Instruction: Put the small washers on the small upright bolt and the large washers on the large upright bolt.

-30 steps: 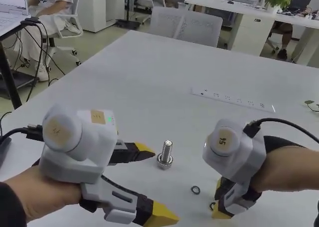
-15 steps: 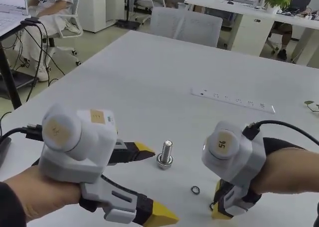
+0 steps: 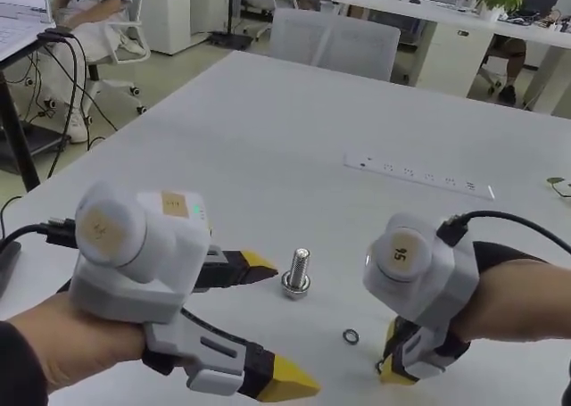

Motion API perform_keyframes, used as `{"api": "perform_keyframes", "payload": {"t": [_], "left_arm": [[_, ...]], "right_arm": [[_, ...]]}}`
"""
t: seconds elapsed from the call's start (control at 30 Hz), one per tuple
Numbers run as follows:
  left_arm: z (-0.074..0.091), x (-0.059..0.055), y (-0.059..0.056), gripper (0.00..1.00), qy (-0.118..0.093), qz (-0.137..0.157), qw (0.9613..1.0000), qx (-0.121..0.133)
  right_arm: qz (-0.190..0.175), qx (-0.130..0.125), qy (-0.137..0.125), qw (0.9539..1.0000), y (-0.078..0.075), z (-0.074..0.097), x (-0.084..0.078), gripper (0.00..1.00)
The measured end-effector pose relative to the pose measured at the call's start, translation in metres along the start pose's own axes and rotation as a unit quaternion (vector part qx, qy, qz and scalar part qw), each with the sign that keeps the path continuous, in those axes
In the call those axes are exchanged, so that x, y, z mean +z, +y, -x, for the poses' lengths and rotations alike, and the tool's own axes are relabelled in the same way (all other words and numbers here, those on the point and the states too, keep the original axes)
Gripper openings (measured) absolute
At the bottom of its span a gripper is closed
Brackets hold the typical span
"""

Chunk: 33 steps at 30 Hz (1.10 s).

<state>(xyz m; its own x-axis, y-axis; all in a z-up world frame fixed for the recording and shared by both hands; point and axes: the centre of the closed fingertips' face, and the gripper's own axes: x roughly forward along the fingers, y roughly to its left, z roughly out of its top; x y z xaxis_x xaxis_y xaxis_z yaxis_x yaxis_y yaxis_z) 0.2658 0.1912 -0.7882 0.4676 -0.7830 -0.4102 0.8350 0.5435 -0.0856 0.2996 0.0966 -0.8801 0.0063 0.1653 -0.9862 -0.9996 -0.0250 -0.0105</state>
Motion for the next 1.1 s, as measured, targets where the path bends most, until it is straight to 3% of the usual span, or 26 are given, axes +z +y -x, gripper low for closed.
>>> {"api": "perform_keyframes", "payload": {"t": [1.1], "left_arm": [[0.0023,-0.0002,-0.0015,0.76,0.000,-0.001,1.0000,0.000]], "right_arm": [[-0.011,-0.002,0.001,0.9999,0.0015,0.0013,-0.0034,0.13]]}}
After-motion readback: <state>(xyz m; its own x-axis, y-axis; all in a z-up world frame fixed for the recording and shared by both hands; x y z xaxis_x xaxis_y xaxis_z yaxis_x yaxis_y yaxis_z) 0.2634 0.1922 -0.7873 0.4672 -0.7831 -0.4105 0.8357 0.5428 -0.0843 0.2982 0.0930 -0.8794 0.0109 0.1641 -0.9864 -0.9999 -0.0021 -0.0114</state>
